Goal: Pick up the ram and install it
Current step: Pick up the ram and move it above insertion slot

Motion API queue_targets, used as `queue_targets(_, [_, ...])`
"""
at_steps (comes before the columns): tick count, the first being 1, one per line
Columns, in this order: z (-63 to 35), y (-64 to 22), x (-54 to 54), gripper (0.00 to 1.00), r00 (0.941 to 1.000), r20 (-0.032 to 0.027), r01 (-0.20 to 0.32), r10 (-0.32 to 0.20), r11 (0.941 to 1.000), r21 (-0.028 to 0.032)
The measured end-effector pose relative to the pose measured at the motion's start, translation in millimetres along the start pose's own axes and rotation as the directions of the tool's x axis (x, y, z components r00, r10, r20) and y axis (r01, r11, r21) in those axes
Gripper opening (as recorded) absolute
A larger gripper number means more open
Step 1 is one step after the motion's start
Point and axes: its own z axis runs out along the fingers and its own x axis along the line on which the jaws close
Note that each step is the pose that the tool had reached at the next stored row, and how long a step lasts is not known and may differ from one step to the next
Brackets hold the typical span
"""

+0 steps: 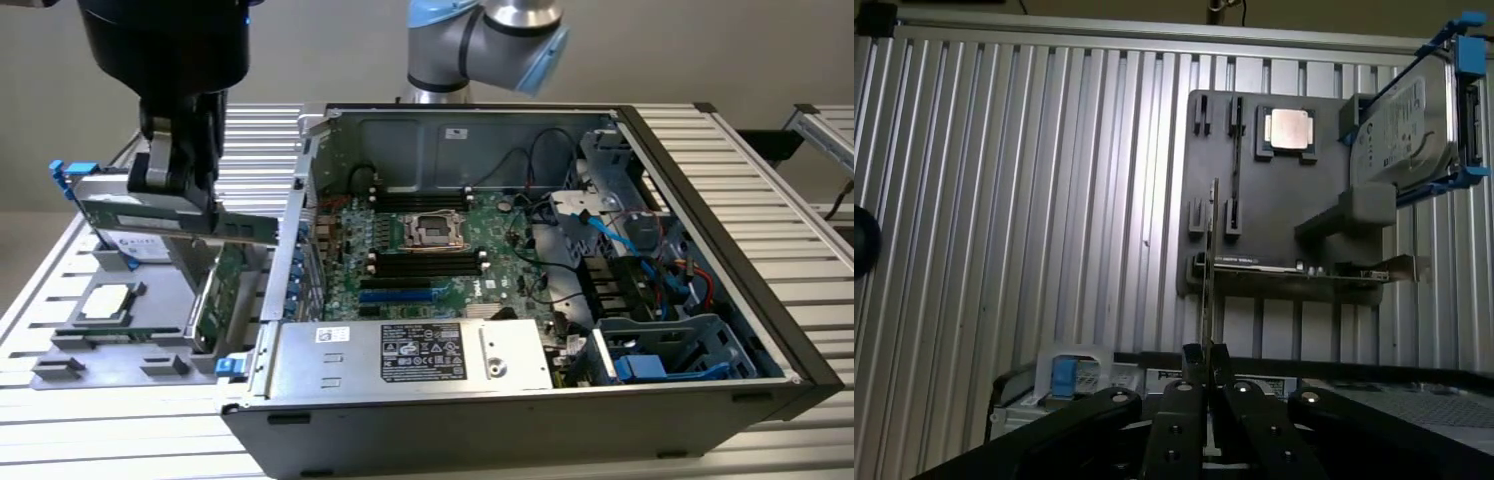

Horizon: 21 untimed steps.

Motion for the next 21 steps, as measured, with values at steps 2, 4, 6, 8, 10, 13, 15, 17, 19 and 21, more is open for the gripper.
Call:
queue_targets(2, [-3.2,-8.6,0.5,0.14,1.0,0.0,0.0,0.0,1.0,-0.0003])
queue_targets(4, [-6.2,-17.5,0.9,0.14,1.0,0.0,0.0,0.0,1.0,-0.0005])
queue_targets(6, [-8.7,-26.1,1.4,0.14,1.0,0.0,0.0,0.0,1.0,-0.0007])
queue_targets(8, [-10.7,-34.6,1.8,0.14,1.0,0.0,0.0,0.0,1.0,-0.0007])
queue_targets(10, [-12.2,-41.3,1.8,0.14,1.0,-0.0003,0.001,-0.001,1.0,-0.0005])
queue_targets(13, [-14.1,-50.2,0.3,0.14,1.0,-0.0004,0.001,-0.001,1.0,0.0047])
queue_targets(15, [-15.3,-55.9,-1.1,0.14,1.0,-0.0007,0.001,-0.001,0.9999,0.0123])
queue_targets(17, [-16.1,-59.6,-2.5,0.14,1.0,-0.0016,0.0,0.0,0.9996,0.0295])
queue_targets(19, [-16.7,-62.5,-4.0,0.14,1.0,-0.0027,0.0,0.0,0.9986,0.052])
queue_targets(21, [-17.3,-65.2,-5.4,0.14,1.0,-0.004,0.0,0.001,0.9972,0.0746])
